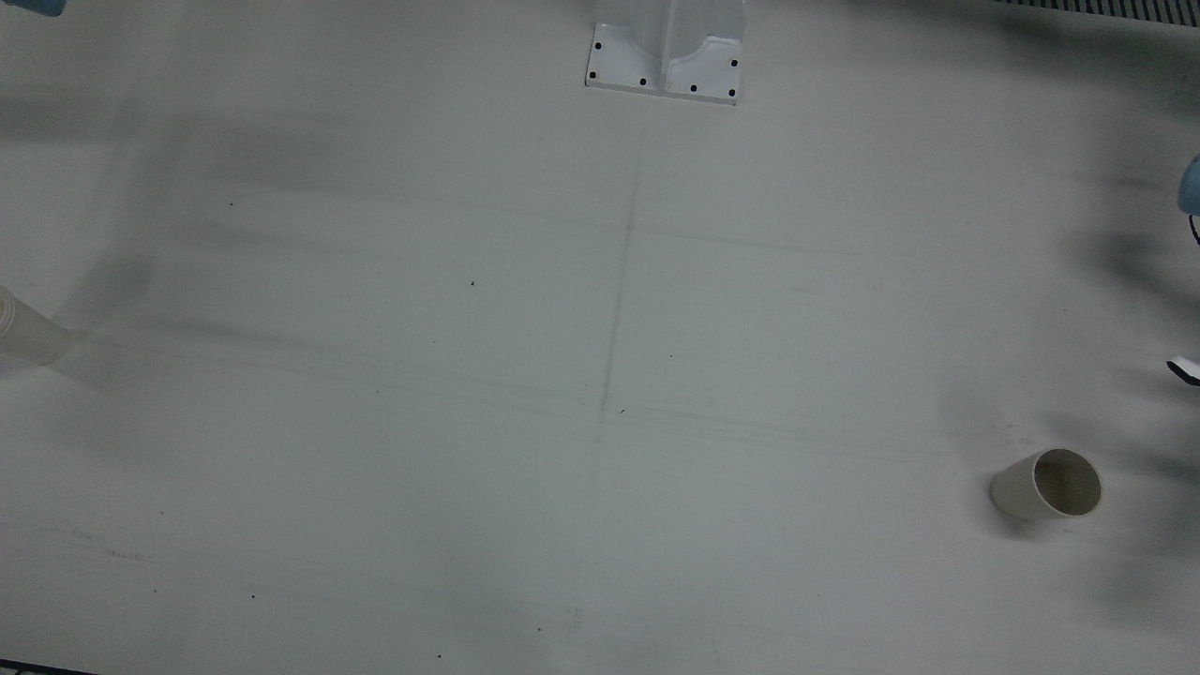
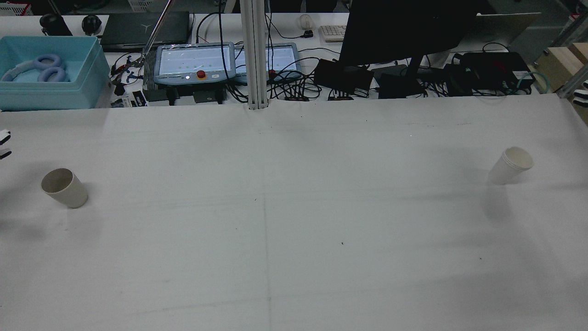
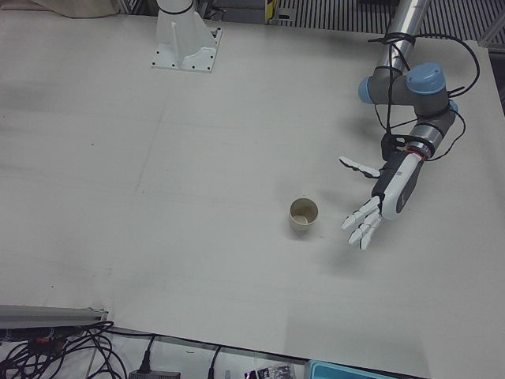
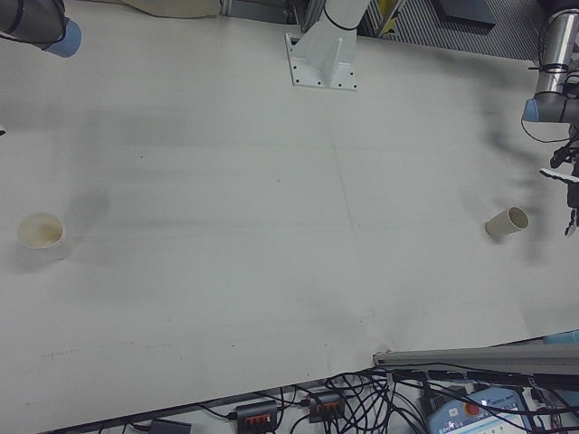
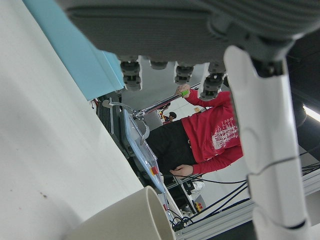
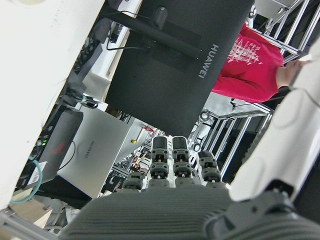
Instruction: Pour water
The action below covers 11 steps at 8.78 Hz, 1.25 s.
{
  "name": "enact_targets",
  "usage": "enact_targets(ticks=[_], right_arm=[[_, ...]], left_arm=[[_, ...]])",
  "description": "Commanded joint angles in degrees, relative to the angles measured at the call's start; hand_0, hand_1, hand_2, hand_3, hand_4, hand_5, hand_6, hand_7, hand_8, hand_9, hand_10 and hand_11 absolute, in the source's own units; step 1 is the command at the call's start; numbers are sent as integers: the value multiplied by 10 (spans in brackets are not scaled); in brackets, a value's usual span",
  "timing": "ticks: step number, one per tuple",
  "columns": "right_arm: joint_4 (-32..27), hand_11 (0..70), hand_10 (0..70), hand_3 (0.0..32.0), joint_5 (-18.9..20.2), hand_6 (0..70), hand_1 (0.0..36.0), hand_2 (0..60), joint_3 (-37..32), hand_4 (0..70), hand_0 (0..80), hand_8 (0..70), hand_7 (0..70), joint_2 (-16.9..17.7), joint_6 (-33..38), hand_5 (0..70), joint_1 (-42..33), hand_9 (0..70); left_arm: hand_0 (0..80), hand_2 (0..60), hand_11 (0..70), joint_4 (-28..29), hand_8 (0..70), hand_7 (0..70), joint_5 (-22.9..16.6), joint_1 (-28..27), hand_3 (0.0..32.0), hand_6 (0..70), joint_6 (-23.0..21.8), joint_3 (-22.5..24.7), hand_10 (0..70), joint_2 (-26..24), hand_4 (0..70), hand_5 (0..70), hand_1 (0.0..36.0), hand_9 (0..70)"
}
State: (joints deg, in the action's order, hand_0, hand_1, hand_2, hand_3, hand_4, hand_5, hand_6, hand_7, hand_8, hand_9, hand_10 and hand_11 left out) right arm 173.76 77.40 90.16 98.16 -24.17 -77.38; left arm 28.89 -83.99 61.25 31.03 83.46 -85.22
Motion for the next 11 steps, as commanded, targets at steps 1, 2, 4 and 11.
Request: enact_targets(ticks=[1,2,4,11], right_arm=[[-33,178,117,0,-8,183,69,8,-83,102,462,221,273,-1,1,197,5,312],[-33,236,157,0,-8,196,89,68,-85,108,463,256,293,-1,2,229,5,366],[-33,189,125,0,-8,210,75,22,-84,140,466,258,305,-1,3,227,6,362],[-34,144,94,0,-8,179,71,0,-79,125,467,229,273,-2,6,210,-1,322]], left_arm=[[584,0,118,17,0,83,7,-22,0,40,4,-58,68,-34,220,0,88,2],[583,0,114,20,0,82,8,-33,0,37,4,-72,65,-48,217,0,90,2],[583,0,105,24,0,76,44,-73,0,31,22,-78,59,-61,218,0,90,1],[597,0,72,-22,0,79,98,-124,0,32,18,-92,35,-110,232,3,104,1]])
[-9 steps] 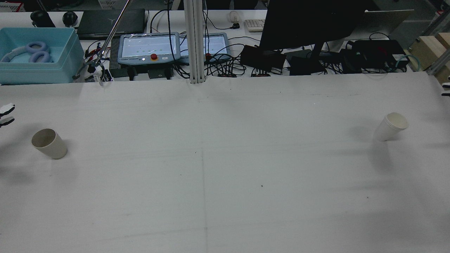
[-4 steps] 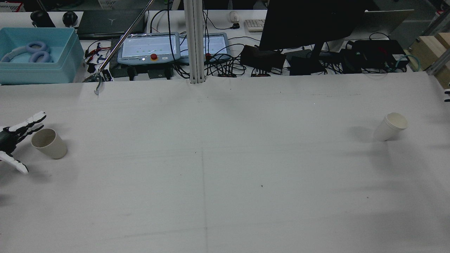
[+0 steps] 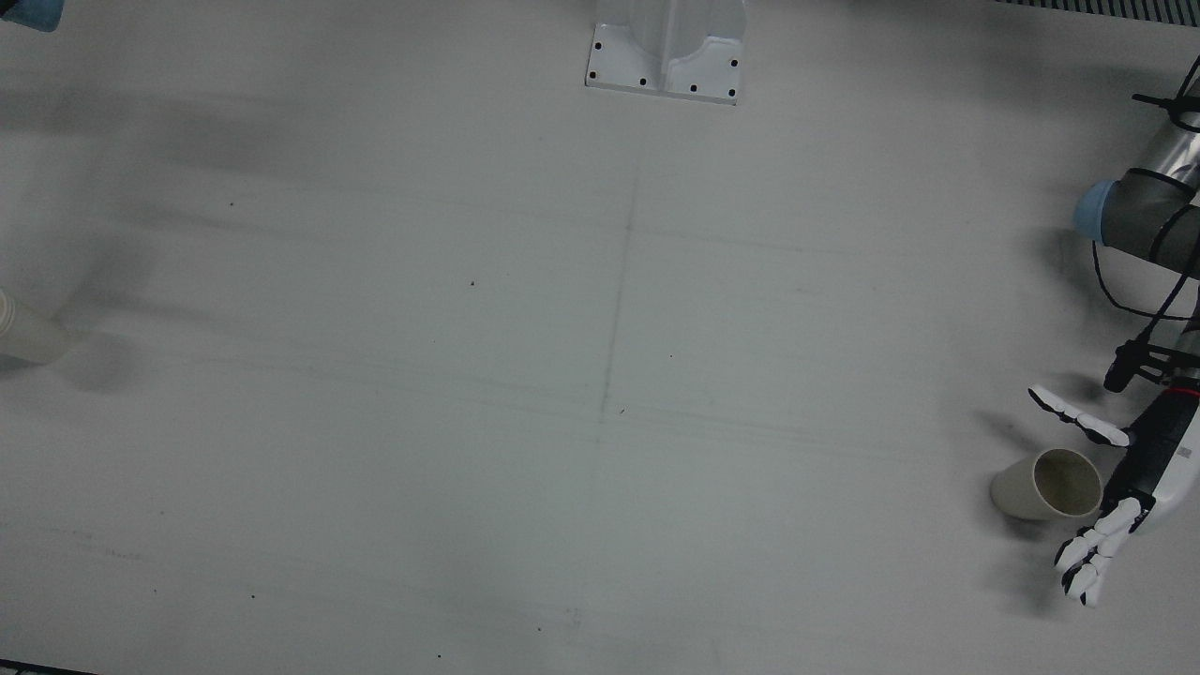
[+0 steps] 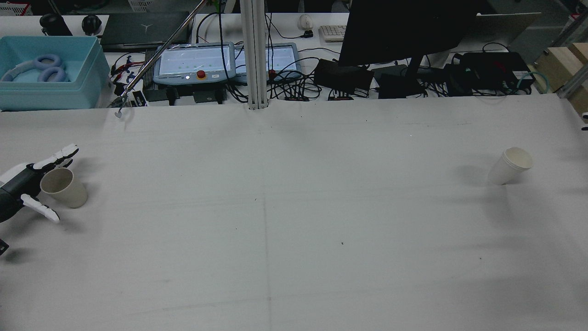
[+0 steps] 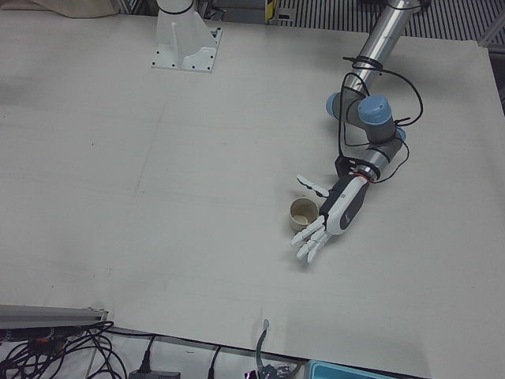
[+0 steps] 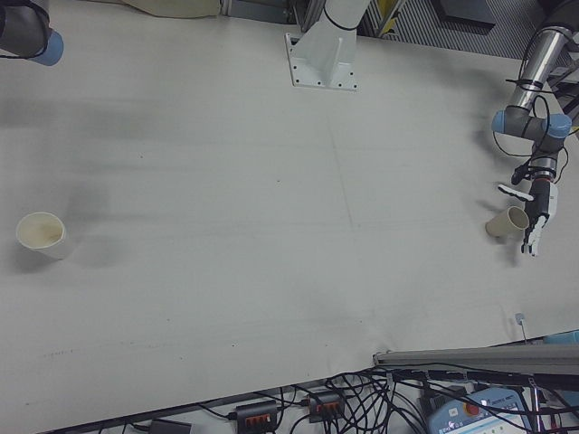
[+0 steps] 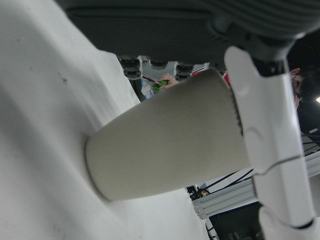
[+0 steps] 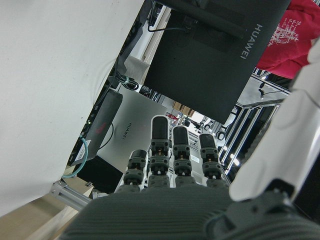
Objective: Pour water
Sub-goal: 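Move the left hand to the beige cup and close fingers around it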
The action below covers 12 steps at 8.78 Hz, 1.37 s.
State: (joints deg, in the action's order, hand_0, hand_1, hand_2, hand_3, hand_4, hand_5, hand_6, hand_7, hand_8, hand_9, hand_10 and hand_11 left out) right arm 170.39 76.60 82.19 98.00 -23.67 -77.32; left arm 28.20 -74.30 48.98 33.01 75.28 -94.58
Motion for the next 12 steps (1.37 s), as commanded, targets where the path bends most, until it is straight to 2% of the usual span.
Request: enact_targets(ticks=[1,5,6,7,8,9,10,11,12], right_arm=[[-1,143,93,0,0,174,71,0,1,123,467,224,267,0,1,208,-2,317],[-1,143,93,0,0,168,73,0,1,114,468,219,259,0,1,203,-3,313],[-1,143,93,0,0,165,73,0,2,113,467,217,256,0,1,202,-5,311],[-1,143,93,0,0,161,74,0,2,110,468,214,251,0,1,201,-6,307],[-1,144,93,0,0,156,76,0,2,107,468,213,249,0,1,200,-6,306],[-1,143,93,0,0,151,76,0,2,102,468,212,245,0,1,198,-6,306],[-1,144,93,0,0,150,77,0,2,101,469,211,245,0,1,198,-7,305],[-1,145,94,0,0,147,79,0,2,101,470,209,240,0,1,198,-7,303],[-1,144,93,0,0,146,79,0,2,101,470,209,240,0,1,198,-8,303]], left_arm=[[597,0,74,-16,0,83,1,-1,0,37,-3,-24,37,-26,237,12,101,2],[597,0,75,-17,0,86,2,-1,0,42,-2,-30,38,-32,254,42,99,3],[598,0,77,-17,0,88,2,-1,0,43,-2,-30,40,-32,258,75,103,3],[602,0,80,-17,0,81,2,-1,0,40,-3,-30,43,-31,318,186,103,2],[595,0,73,-17,2,65,2,-1,0,34,-3,-30,43,-31,526,441,86,0],[589,0,69,-22,4,65,2,0,0,33,-3,-29,43,-31,640,582,79,0],[596,0,76,-27,1,69,2,-1,0,36,-4,-27,47,-31,663,700,88,0],[601,0,87,-35,4,80,2,0,0,49,-4,-22,56,-32,696,700,93,2],[712,0,114,-33,23,99,2,0,0,72,-5,-22,72,-31,700,700,158,8]])
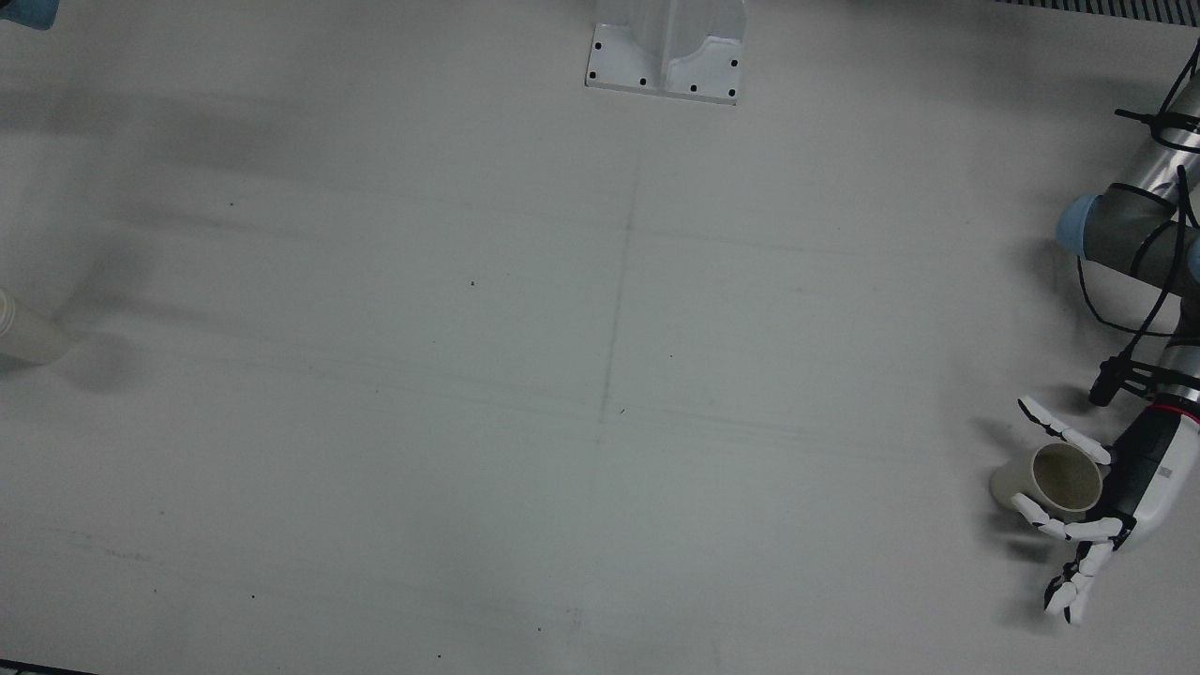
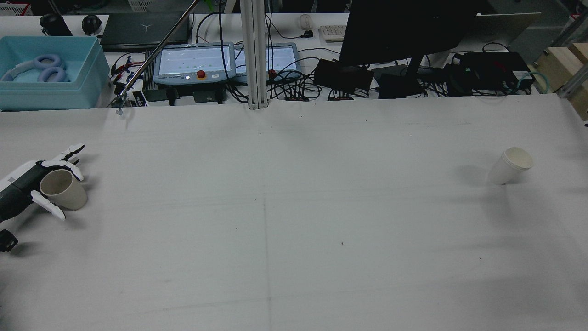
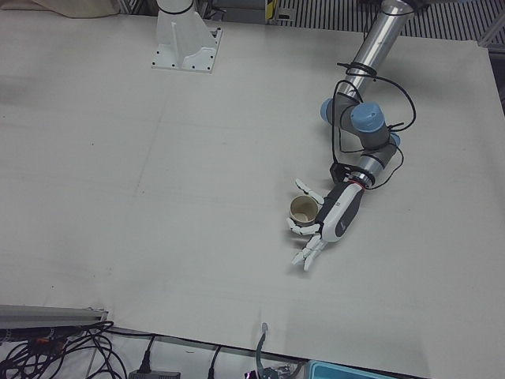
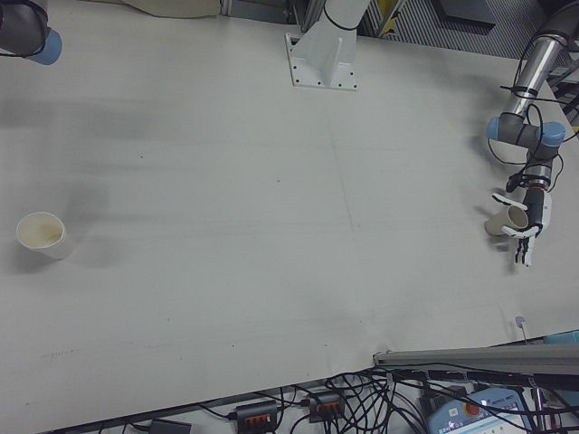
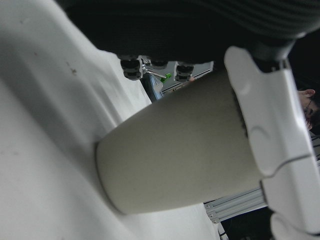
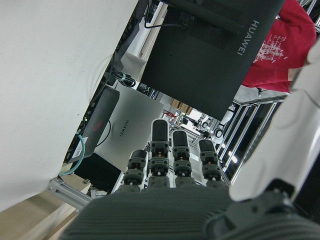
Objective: Pour water
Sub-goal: 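Move the left hand to the beige cup and close fingers around it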
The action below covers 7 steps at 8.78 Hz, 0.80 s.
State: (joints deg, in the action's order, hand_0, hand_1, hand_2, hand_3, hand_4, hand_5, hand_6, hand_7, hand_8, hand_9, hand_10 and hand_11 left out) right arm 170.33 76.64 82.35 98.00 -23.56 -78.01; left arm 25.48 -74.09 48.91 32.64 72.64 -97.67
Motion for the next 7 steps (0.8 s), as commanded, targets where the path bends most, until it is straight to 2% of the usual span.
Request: enact_targets(ticks=[1,2,5,7], right_arm=[[0,145,93,0,0,146,79,0,0,101,470,208,238,0,0,197,-1,301],[0,145,93,0,0,143,79,0,0,98,470,207,235,0,0,197,-2,301],[-3,144,93,0,0,138,77,0,1,91,469,203,232,0,3,194,-5,297],[-3,143,92,0,0,138,80,0,6,92,472,203,233,1,4,193,-6,296]], left_arm=[[696,593,145,-9,38,113,0,0,0,90,-7,4,88,0,700,700,340,24],[609,600,154,-9,39,119,0,0,0,90,-12,5,93,0,700,700,360,28],[562,600,157,-17,35,128,1,1,0,87,-28,7,97,0,700,700,360,29],[563,600,155,-24,34,129,1,0,0,88,-43,8,96,0,700,700,360,28]])
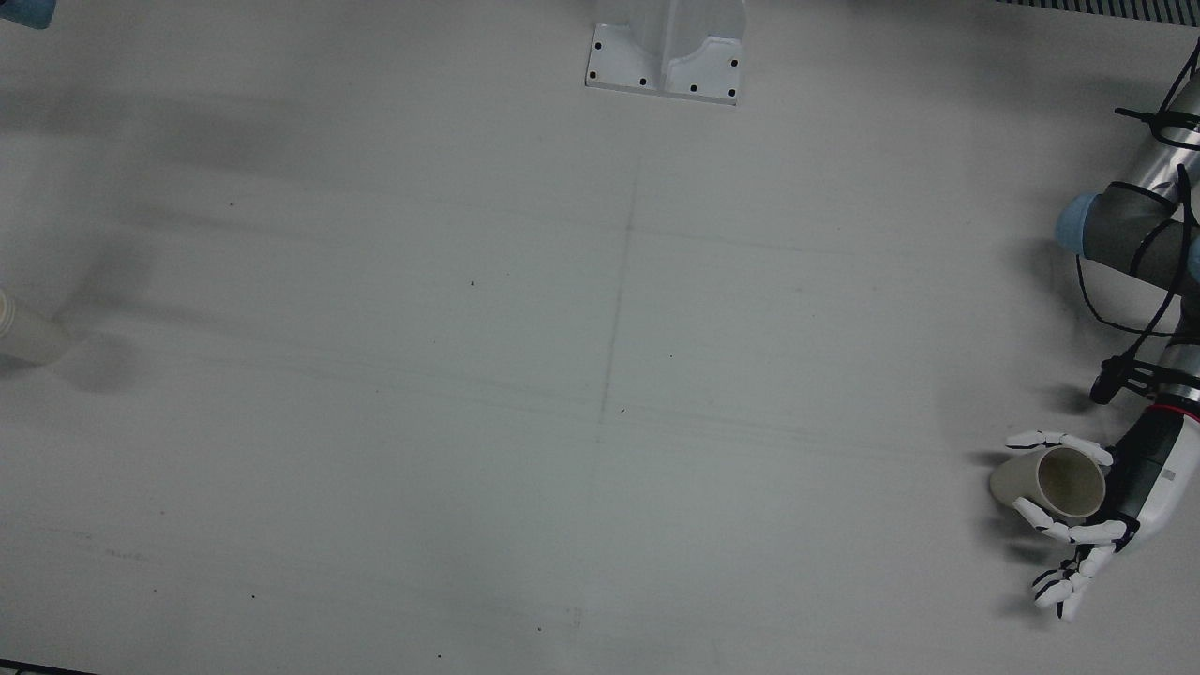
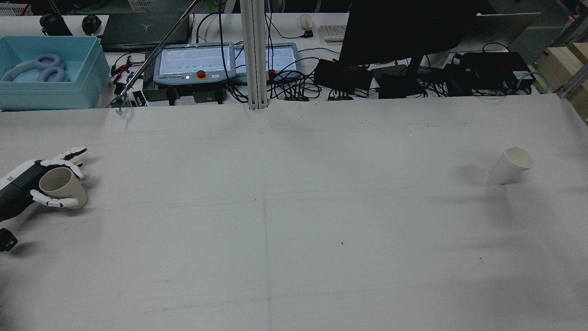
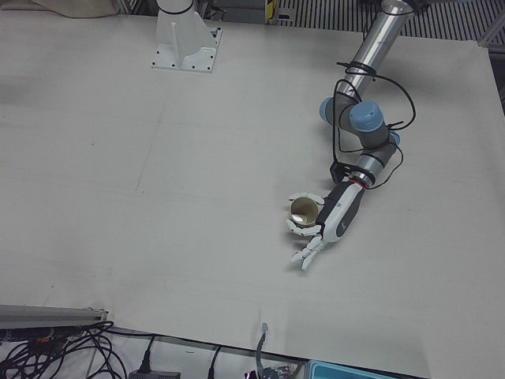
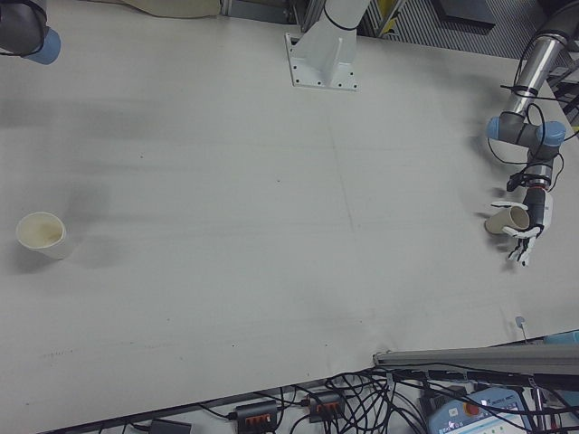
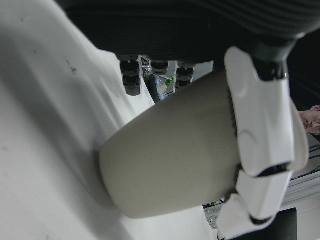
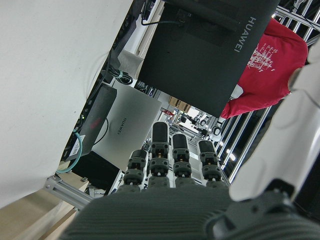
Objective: Pour water
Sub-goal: 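Lift the beige cup off the table with the left hand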
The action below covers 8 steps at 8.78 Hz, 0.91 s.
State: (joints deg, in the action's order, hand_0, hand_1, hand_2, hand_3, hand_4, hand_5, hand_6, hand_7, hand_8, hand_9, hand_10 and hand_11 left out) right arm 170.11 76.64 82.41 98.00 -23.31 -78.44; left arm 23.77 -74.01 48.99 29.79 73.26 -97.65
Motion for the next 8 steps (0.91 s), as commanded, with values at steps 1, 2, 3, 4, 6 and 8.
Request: enact_targets(ticks=[1,2,3,4,6,8], right_arm=[[0,143,92,0,0,136,82,0,9,90,472,202,232,1,2,194,-4,295],[0,142,91,0,0,137,82,0,13,92,472,202,233,2,3,195,-9,294],[-4,143,92,0,0,132,83,0,20,84,473,200,229,2,7,191,-16,293],[-29,151,97,0,1,127,82,0,14,78,472,198,222,1,6,184,-14,292],[-68,119,77,0,7,155,67,0,-36,129,465,199,232,-10,-6,188,16,280],[-108,74,47,0,8,170,76,0,-111,228,481,186,222,-46,-22,197,35,229]], left_arm=[[563,600,160,-21,34,129,-1,1,0,88,-22,17,98,0,700,700,360,28],[565,600,157,-47,33,129,-1,3,0,86,-25,57,96,3,700,700,360,27],[569,600,150,-95,32,128,-2,4,0,83,-32,121,92,8,700,700,360,26],[578,600,143,-137,32,129,-2,2,0,81,-51,166,86,4,700,700,360,27],[578,600,141,-170,31,131,-1,1,0,86,-61,188,85,-24,700,700,360,26],[586,600,133,-208,31,135,0,1,0,91,-83,197,80,-41,700,700,360,25]])
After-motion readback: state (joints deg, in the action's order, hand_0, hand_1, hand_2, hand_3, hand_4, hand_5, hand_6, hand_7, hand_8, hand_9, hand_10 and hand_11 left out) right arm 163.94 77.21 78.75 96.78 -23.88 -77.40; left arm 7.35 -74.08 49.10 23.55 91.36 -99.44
